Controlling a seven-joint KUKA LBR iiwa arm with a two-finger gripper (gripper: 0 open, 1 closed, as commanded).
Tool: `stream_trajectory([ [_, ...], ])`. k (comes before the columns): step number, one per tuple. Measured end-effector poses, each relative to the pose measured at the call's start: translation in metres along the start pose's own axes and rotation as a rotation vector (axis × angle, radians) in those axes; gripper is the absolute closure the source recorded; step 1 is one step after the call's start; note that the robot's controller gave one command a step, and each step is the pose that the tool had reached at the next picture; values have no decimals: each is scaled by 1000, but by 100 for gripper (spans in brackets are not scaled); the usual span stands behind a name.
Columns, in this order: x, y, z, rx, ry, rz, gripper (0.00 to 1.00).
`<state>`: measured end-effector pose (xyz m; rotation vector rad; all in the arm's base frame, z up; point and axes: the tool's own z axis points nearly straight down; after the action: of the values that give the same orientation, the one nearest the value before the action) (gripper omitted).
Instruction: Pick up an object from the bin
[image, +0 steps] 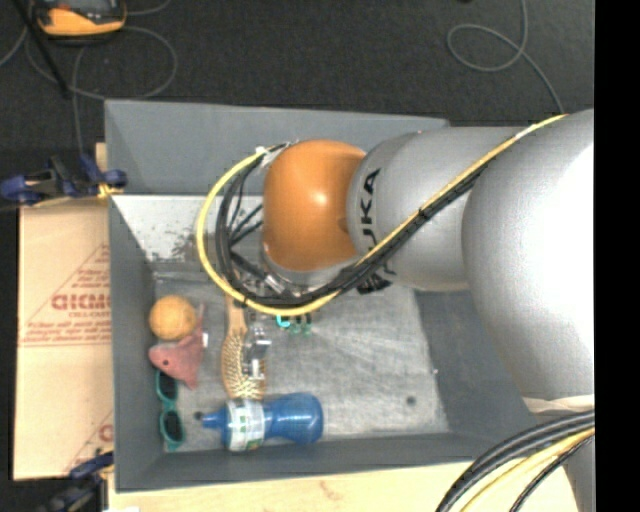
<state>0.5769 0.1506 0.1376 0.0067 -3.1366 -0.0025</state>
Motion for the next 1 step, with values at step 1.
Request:
stream_trajectory([
  [1, -2, 0, -5, -1, -8, 4, 0],
])
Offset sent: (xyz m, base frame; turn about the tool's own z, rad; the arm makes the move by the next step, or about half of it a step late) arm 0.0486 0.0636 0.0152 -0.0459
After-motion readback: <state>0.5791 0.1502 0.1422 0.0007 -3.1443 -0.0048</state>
